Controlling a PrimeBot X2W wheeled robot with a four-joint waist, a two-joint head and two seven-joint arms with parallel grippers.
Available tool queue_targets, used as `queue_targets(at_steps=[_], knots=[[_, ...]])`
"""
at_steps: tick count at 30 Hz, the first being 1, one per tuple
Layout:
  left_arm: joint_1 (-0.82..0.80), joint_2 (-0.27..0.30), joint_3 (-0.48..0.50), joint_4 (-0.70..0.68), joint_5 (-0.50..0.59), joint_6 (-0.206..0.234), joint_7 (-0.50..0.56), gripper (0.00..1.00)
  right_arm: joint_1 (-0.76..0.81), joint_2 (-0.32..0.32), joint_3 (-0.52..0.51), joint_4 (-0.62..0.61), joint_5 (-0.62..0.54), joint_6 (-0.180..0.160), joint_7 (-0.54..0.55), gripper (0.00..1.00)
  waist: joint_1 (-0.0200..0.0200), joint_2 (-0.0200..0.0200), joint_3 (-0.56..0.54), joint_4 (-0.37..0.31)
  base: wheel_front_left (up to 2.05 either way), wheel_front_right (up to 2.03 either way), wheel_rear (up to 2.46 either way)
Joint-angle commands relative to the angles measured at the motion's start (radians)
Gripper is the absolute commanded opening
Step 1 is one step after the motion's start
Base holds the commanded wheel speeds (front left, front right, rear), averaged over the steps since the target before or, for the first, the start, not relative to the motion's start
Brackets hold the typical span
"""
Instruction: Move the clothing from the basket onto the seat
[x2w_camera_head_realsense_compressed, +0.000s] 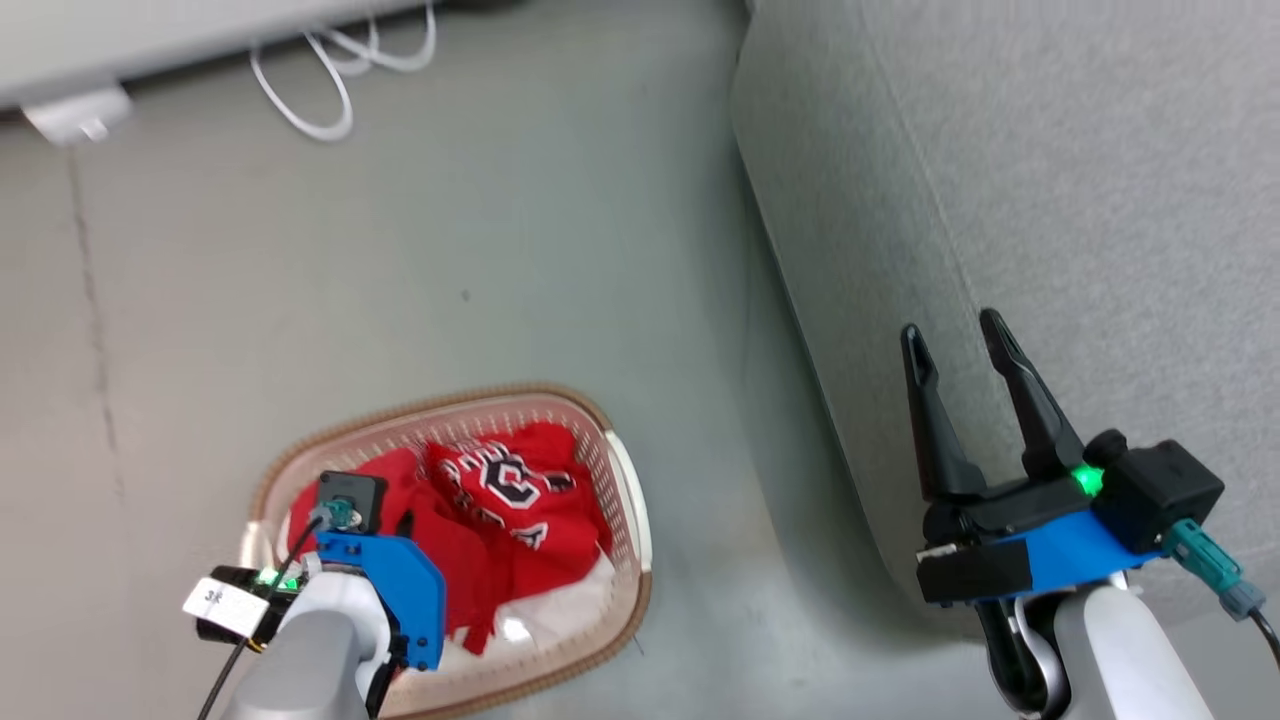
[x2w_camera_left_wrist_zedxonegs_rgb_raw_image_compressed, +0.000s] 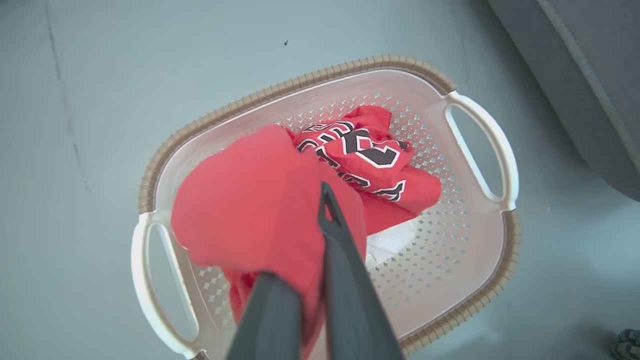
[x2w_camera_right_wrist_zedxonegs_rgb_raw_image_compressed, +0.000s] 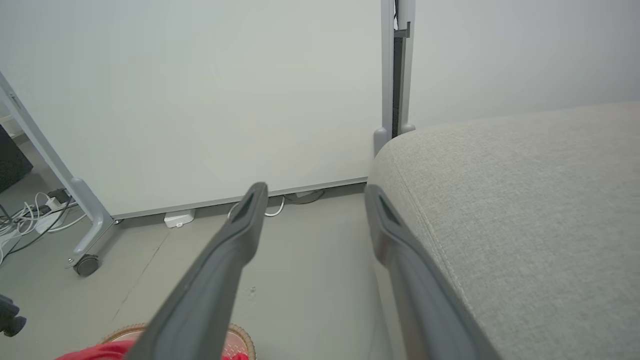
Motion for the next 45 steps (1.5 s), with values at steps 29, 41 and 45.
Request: queue_targets(at_steps=[29,41,45], knots=[[-0.030,-0.046,-0.335,-0.600,-0.318,0.010,0.066,0.00,0.150,-0.003,0.018,0.087,-0.042,0.002,-0.004,1.00,0.0001,0.0000,-0.357,0.176,0.00,0.00,0.00],[-0.053,-0.046,-0.382,-0.752,-0.384,0.076,0.085,0.00,0.171,-0.003,0.050,0.124,-0.042,0.002,0.002,1.00,0.0001,0.0000,-0.404,0.208,0.00,0.00,0.00],[-0.055,-0.046,-0.400,-0.769,-0.397,0.100,0.089,0.00,0.167,-0.003,0.062,0.126,-0.041,0.002,0.010,1.00,0.0001,0.0000,-0.413,0.212,0.00,0.00,0.00]])
